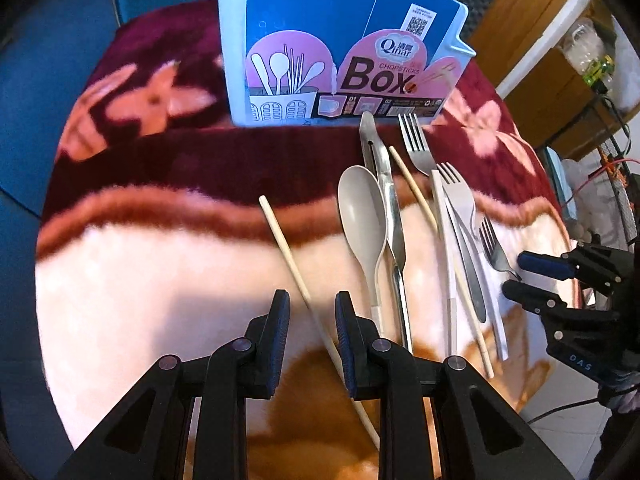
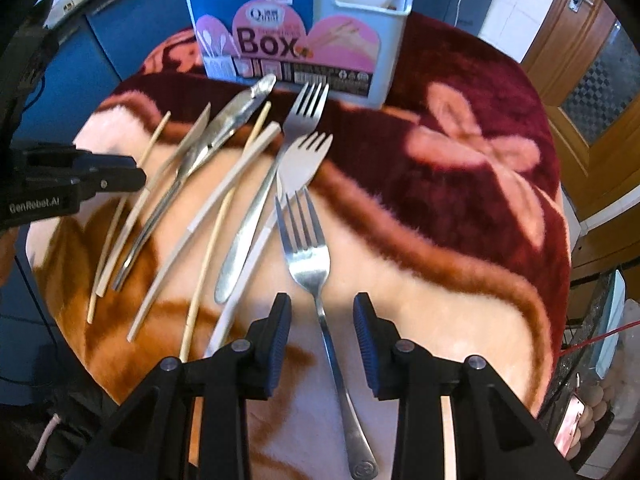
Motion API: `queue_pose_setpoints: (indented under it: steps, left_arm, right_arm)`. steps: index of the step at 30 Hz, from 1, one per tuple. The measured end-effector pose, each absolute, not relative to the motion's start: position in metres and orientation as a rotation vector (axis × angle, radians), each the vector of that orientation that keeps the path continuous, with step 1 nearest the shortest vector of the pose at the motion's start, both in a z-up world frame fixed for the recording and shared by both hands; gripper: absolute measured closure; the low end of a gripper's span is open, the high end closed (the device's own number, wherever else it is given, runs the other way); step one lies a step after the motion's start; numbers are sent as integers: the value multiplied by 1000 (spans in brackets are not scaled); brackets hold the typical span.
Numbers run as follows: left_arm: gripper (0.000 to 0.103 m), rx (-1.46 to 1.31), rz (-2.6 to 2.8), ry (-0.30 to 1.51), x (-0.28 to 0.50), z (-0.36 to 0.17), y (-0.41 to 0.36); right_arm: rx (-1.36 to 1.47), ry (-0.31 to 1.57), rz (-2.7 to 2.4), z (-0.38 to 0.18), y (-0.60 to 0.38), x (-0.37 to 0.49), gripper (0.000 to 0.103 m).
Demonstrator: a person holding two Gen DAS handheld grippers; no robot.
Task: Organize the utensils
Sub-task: 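Grasp a wooden chopstick with the left tool while the right tool grasps a silver fork, then carry the chopstick into the caddy and release while the right tool drops its fork in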
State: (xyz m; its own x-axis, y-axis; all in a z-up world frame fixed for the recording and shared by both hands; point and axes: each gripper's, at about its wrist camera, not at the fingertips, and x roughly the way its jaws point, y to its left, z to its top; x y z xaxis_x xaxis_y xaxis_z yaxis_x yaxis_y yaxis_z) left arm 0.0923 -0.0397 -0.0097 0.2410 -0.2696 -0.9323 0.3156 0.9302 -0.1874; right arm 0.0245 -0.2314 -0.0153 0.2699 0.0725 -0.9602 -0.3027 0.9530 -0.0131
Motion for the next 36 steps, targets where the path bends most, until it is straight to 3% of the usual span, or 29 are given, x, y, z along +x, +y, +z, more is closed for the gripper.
queue_pose_setpoints:
  steps: [4,9,13,25,36]
  left_arm:
    - [84,34,-400,1285,99,-13,-42]
    - [94,45,-385,1284,104,-12,-42]
    - [99,35,-395,1250,98,-11,-40]
    - [99,-94,-434,843,64,52,-18]
    - [99,-211,-353,519,93,125,-8]
  right_arm:
    - [-204,1295,272,-17,-233,27,69]
    - [-206,1277,297,-17,-232,30,90]
    - [-171,1221,289,-14,-235,22,97]
    - [68,846,322,27,-264,-21,98]
    - [237,532,325,70,-265,-5,98]
